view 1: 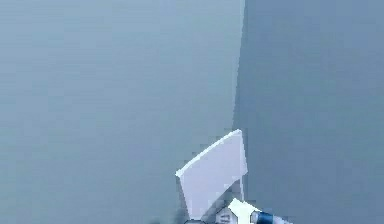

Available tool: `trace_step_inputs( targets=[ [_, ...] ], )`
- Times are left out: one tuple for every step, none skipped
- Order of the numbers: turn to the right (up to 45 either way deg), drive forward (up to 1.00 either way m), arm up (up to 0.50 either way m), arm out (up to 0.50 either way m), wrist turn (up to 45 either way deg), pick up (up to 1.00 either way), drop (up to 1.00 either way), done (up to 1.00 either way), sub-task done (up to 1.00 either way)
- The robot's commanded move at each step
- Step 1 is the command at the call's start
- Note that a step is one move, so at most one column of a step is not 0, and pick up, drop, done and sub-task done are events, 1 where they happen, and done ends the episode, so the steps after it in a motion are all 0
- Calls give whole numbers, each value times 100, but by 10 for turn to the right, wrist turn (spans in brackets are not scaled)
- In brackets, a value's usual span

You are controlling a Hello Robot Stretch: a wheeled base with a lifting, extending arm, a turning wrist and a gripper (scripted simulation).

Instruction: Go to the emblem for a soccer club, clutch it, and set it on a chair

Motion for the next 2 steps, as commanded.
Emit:
trace_step_inputs(
  targets=[
    [-150, 0, 0, 0, 0, 0, 0, 0, 0],
    [450, 0, 0, 0, 0, 0, 0, 0, 0]
  ],
)
